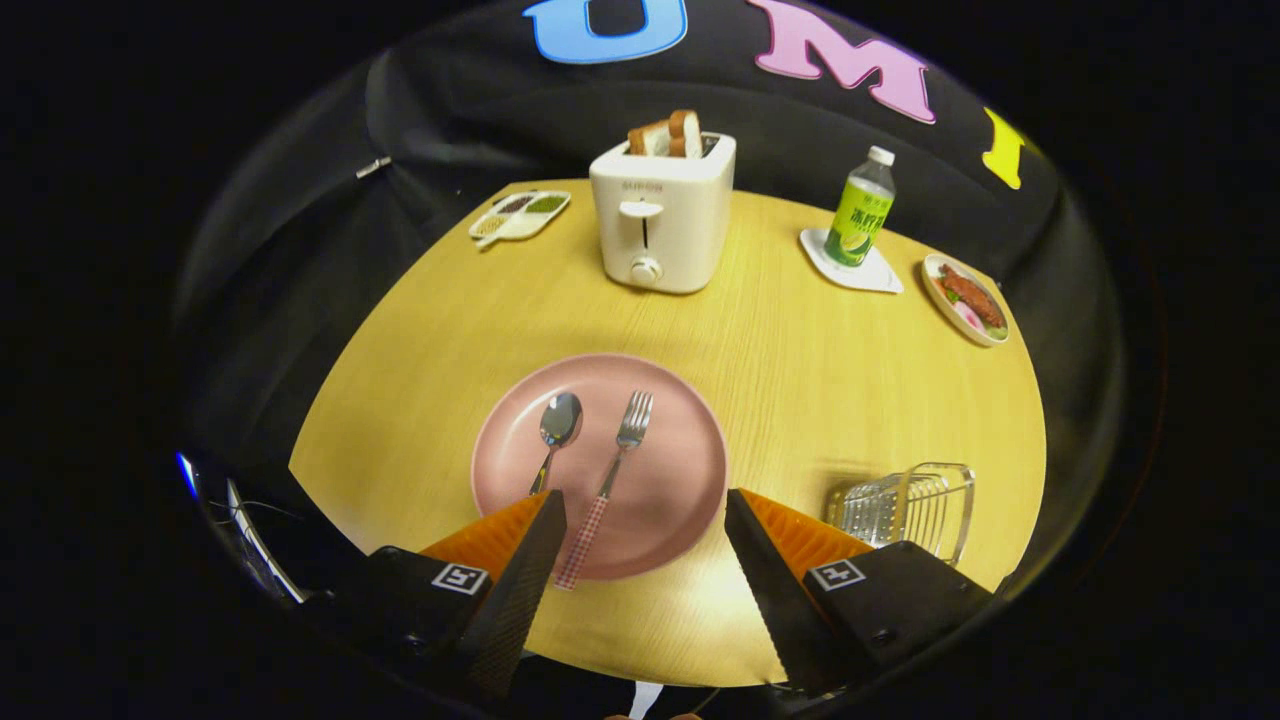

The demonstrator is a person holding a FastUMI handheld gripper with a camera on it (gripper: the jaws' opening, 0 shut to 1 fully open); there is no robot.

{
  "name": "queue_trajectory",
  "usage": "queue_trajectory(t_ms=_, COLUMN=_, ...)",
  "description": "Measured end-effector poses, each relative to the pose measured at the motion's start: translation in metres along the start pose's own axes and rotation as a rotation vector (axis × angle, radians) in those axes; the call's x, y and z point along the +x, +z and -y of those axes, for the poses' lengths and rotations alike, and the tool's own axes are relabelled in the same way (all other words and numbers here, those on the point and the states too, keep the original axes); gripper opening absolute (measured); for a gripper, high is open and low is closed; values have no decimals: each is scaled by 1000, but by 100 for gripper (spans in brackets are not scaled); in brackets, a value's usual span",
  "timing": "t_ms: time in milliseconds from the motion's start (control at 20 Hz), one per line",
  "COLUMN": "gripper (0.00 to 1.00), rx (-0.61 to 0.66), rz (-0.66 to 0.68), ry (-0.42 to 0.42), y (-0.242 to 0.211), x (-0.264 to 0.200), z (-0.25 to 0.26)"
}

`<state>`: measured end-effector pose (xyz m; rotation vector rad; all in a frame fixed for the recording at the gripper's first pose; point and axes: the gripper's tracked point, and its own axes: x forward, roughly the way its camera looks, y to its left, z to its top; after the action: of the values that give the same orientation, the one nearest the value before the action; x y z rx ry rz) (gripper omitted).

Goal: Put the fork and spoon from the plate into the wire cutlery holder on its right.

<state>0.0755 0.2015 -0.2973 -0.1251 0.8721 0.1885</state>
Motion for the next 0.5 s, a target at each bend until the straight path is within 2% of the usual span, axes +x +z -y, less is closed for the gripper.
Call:
queue_trajectory(t_ms=100, gripper=99, rx=-1, rz=-35, ry=3, y=-4, x=12, z=-6)
queue_trajectory(t_ms=200, gripper=89, rx=-16, rz=-72, ry=-1, y=-12, x=22, z=-10)
queue_trajectory(t_ms=250, gripper=79, rx=-18, rz=-95, ry=-1, y=-17, x=27, z=-11)
queue_trajectory(t_ms=300, gripper=75, rx=-12, rz=-116, ry=3, y=-22, x=31, z=-14)
queue_trajectory(t_ms=500, gripper=73, rx=14, rz=-192, ry=21, y=-38, x=44, z=-22)
